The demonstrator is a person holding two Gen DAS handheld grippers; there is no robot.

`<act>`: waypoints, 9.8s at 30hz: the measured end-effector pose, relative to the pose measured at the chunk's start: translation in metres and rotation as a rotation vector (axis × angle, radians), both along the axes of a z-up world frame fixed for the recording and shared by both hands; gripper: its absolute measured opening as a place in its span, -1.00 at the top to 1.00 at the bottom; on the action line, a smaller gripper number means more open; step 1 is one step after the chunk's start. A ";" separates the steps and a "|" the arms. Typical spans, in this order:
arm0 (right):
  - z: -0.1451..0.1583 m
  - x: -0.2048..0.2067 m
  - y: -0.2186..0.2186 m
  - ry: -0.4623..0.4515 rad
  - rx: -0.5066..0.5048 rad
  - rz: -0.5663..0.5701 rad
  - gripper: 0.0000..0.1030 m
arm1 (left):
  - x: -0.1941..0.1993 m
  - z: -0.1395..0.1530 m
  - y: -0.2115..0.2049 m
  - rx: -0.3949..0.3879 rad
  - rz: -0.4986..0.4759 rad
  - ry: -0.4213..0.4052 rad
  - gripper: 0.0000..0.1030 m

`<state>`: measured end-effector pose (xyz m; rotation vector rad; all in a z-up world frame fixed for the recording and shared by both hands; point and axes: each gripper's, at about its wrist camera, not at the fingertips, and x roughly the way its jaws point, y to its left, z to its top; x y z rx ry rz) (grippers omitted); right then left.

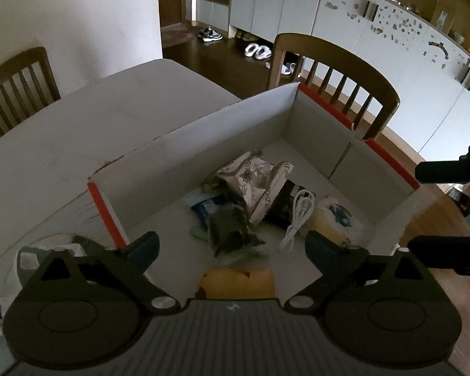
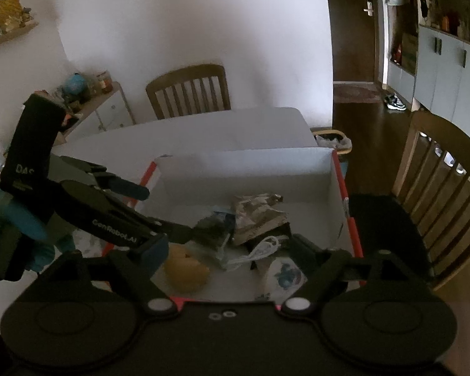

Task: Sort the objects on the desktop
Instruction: 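Move both tools back from the shoebox to the white-green package, then grasp the white printed wrapper with the left tool while the right tool grasps the white-green package, then lift and carry the wrapper and package with both tools over the shoebox, then lower into the box and open the right tool while the left tool releases the wrapper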

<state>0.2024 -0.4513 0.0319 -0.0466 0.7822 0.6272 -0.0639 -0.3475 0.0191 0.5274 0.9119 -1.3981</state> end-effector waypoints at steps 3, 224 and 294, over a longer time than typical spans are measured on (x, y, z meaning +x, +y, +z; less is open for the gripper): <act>0.004 -0.007 -0.002 -0.010 0.019 0.004 -0.80 | -0.002 0.004 0.008 -0.009 0.004 0.000 -0.94; 0.010 -0.055 0.021 0.046 0.073 -0.214 0.59 | 0.025 0.049 0.117 -0.213 -0.085 -0.033 -0.30; -0.081 0.055 0.014 0.040 -0.222 -0.177 0.39 | -0.044 -0.044 -0.055 0.139 -0.326 -0.174 -0.31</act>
